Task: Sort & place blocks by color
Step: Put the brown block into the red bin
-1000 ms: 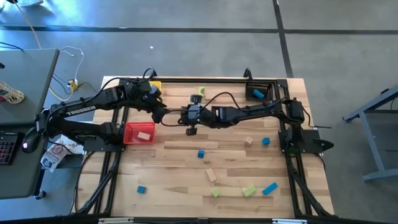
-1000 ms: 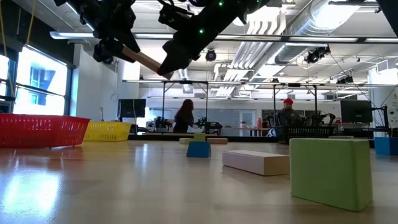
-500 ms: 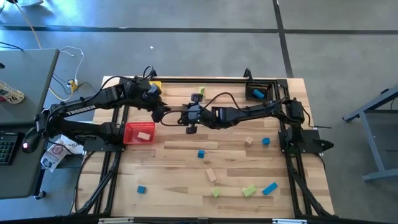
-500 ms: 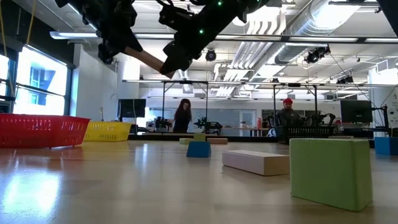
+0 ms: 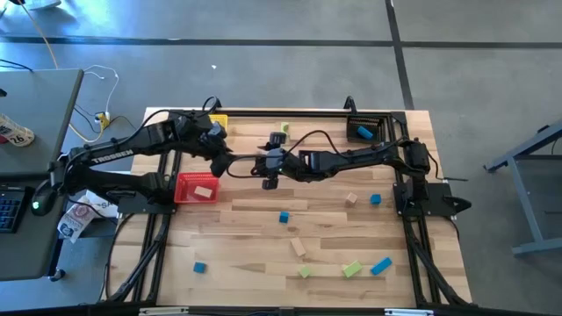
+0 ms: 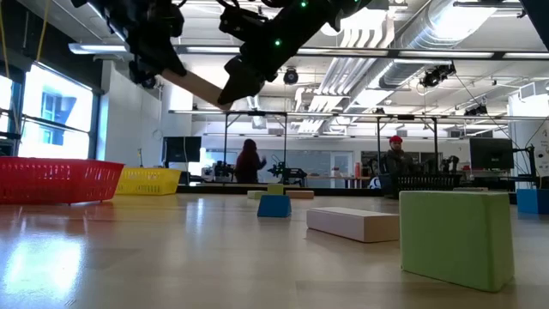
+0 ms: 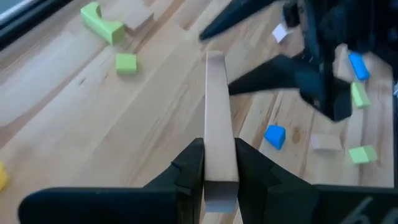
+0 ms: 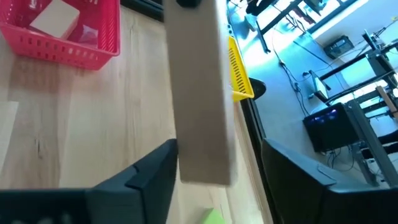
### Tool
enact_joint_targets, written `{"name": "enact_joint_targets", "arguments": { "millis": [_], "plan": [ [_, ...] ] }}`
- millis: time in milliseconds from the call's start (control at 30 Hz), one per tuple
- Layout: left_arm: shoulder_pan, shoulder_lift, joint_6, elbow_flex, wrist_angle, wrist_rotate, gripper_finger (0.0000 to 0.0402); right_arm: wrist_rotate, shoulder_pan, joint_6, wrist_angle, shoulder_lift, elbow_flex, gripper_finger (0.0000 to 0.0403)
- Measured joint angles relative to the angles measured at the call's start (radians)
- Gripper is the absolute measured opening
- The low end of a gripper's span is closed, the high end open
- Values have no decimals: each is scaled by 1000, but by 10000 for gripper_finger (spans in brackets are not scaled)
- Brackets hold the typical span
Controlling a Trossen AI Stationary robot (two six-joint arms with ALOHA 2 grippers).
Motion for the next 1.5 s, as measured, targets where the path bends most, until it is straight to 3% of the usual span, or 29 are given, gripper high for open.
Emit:
{"name": "enact_joint_targets", "arguments": {
  "millis": [367,800,1133,1500],
  "plan": [
    [-88,-158,-78,0,-210,-105,30,8,3,42,-37,0,0,228],
    [-268,-359,-397,-26,-495,-368,34,9,3,45,-39,0,0,229],
    [-362,-450,-577,-217,-510,-342,34,9,3,52,-39,0,0,229],
    [-411,-471,-629,-267,-493,-314,37,9,3,52,-40,0,0,229]
  ]
}}
